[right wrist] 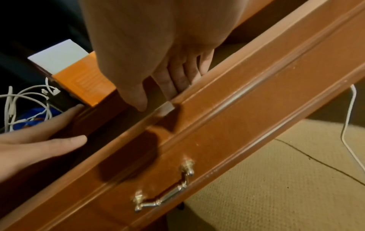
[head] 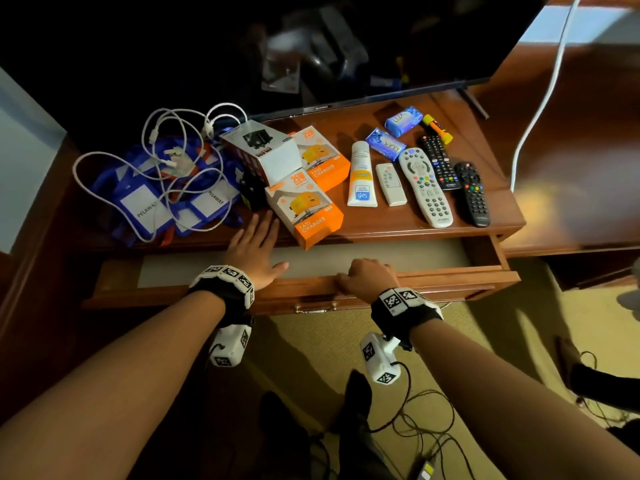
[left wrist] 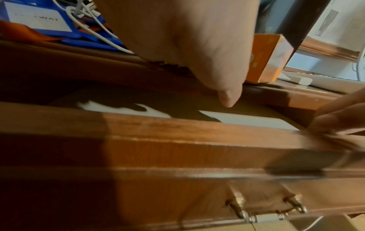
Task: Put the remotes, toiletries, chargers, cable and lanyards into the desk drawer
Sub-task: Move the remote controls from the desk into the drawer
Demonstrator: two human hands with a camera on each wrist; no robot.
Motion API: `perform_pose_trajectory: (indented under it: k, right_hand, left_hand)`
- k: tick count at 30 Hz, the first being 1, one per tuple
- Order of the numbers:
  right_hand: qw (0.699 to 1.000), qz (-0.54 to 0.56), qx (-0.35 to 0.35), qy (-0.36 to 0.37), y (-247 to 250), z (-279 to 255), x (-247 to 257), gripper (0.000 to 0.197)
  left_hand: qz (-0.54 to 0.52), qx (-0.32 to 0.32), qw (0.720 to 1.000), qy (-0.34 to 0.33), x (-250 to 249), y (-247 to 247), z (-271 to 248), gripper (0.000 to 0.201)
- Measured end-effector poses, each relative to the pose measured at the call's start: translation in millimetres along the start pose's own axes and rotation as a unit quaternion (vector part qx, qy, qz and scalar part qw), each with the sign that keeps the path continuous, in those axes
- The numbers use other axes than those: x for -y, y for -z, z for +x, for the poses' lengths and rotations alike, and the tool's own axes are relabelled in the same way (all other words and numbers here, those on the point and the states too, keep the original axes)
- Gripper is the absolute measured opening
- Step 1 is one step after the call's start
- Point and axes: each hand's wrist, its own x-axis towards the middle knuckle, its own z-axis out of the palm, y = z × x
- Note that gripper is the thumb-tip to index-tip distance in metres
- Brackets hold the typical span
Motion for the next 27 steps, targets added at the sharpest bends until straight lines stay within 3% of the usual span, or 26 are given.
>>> perform_pose_trajectory:
  k: [6,15,21,25,27]
  right_hand:
    - [0.997,-0.018,0.066,-0.025,-6,-17,-2,0.041]
    - [0.974,-0.003,0.218,-0.052,-48,-70,-17,0.044]
    - [0.968,0.028,0.240,-0.060,-59,-84,-29,0.048]
    - [0.957,0.132,0.240,-0.093,-49,-84,-38,0.034]
    - [0.960,0.171,0.199,-0.098,-39,-84,-49,0.030]
  left_hand:
    - [-0.004,-0.013,1.000,-0.006,3,-2,1,0.089]
    - [-0.004,-0.059,0.998,-0.005,2,-12,0,0.096]
    - [-0.025,-0.098,0.995,-0.006,2,-22,3,0.096]
    - [-0.164,-0.133,0.977,0.004,0,-20,3,0.081]
    - [-0.312,-0.193,0.930,0.036,-9,-15,-5,0.058]
